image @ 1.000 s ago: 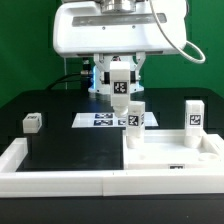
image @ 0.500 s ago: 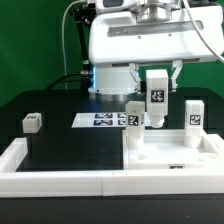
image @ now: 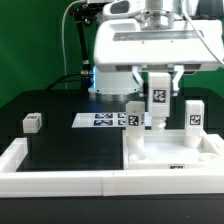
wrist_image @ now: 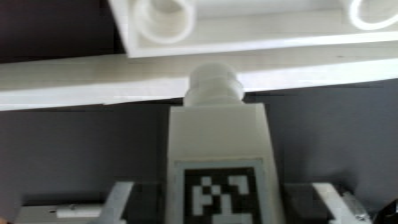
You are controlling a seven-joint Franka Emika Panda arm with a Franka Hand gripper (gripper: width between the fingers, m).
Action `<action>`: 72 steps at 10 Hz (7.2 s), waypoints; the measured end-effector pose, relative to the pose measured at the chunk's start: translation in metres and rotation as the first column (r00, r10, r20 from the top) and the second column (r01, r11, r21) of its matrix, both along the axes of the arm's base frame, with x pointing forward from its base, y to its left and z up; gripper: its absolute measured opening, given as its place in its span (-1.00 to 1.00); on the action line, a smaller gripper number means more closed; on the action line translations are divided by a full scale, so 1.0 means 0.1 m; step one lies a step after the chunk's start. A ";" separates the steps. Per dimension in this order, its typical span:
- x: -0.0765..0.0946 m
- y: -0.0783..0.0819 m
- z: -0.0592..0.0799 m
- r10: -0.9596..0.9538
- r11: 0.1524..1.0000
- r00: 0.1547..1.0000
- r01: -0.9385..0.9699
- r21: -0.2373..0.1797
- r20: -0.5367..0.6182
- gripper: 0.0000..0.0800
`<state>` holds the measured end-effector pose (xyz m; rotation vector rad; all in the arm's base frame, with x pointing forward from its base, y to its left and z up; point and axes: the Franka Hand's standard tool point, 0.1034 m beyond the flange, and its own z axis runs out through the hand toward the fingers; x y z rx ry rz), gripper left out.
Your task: Assemble square table
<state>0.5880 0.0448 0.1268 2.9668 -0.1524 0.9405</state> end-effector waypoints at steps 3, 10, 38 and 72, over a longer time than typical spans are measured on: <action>0.05 0.34 -0.05 0.030 0.999 1.000 -0.030 0.026 0.003 -0.27; 0.06 0.46 -0.14 0.045 0.999 0.999 -0.045 0.028 -0.003 -0.27; 0.00 0.56 -0.37 0.105 0.994 0.993 -0.106 -0.006 -0.048 0.62; 0.30 0.61 -0.35 -0.551 0.656 0.589 0.744 0.130 -0.592 -0.27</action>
Offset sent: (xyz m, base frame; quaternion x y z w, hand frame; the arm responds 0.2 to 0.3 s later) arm 0.0106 0.0453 -0.0080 0.0338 0.0177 0.0696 0.9968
